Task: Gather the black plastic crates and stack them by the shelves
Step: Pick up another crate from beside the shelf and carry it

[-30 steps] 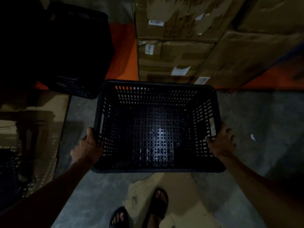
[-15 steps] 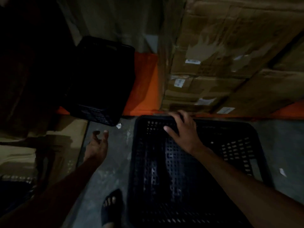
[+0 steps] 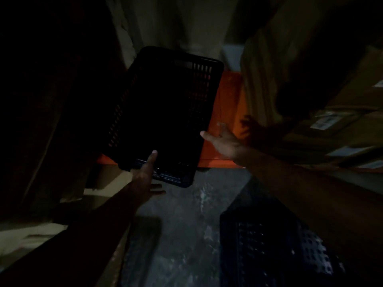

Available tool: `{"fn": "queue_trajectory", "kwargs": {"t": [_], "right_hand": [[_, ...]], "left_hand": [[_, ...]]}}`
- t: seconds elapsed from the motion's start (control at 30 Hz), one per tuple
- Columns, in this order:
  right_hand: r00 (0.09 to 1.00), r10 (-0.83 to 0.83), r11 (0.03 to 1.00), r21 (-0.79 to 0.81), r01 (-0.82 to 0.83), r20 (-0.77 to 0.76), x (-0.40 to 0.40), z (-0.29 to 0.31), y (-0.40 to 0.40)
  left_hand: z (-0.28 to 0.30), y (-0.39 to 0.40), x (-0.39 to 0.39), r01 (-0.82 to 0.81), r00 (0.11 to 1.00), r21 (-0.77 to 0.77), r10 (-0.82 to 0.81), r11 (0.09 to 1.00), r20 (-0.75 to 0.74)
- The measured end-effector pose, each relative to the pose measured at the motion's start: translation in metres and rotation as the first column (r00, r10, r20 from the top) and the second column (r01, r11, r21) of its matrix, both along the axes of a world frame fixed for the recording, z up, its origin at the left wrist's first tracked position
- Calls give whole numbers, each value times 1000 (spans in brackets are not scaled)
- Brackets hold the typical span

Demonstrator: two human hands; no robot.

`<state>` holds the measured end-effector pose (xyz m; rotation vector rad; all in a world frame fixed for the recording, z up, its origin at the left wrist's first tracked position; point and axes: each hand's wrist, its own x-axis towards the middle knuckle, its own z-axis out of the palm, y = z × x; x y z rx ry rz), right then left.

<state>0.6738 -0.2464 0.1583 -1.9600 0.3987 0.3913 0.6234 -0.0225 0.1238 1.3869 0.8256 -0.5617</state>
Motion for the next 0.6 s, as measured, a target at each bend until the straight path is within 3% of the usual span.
{"fn": "queue_trajectory", "kwargs": {"t": [0.13, 0.27, 0.6], "right_hand": [[994, -44, 990, 126, 56, -97, 5, -42, 25], [965, -39, 974, 205, 94, -261, 2, -61, 44], [964, -55, 976, 189, 106, -260, -45, -31, 51]], "left_hand": [[-27, 0, 26, -116, 992, -97, 110, 988, -65], [-41, 0, 41, -219, 975, -230, 221, 948, -21], [-16, 24, -22, -267, 962, -241, 271, 933, -17]]}}
